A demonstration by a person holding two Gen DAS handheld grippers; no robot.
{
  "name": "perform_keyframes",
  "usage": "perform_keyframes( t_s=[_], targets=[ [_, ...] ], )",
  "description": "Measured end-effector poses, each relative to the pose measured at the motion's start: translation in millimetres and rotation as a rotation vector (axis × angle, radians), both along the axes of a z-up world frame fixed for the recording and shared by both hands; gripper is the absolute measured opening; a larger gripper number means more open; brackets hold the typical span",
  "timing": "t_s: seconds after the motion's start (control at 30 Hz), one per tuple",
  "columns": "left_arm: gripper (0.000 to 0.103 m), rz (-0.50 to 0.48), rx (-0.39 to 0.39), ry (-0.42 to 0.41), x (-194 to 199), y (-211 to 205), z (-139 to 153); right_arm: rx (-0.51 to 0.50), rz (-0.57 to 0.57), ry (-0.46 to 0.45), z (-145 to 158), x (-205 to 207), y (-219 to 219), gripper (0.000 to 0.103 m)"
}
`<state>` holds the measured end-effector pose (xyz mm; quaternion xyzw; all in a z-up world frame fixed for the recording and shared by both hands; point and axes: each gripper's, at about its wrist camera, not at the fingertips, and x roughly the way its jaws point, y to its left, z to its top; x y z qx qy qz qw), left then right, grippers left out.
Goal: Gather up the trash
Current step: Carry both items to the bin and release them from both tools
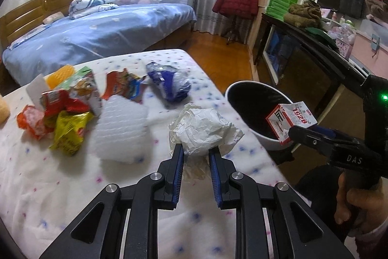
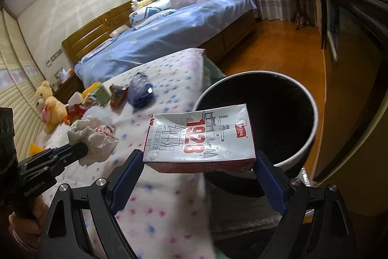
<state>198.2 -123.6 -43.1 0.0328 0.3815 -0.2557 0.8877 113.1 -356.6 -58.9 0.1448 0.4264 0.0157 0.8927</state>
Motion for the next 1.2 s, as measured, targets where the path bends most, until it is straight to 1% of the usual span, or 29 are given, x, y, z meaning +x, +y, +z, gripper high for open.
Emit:
perform_keyframes(
  t_s=[0.23, 0.6, 0.87, 1.2],
  targets=[
    [0.021, -0.031, 0.005, 0.006, 16, -28, -4, -0.006, -0.019, 0.011, -4, 8, -27, 0.091],
    [0.021, -0.089, 0.029, 0.014, 40, -73, -14, -0.009, -0.021, 0.061, -17, 23, -61, 0.091],
    [0.021, -0.106, 0.036, 0.027, 57, -101, -19, -0.010, 0.001, 0.088, -24, 35, -75, 0.091],
    [0.022, -0.123, 0.047, 0.031, 70, -124, -24, -0.016, 0.010, 0.098, -27, 43, -86, 0.091]
  ],
)
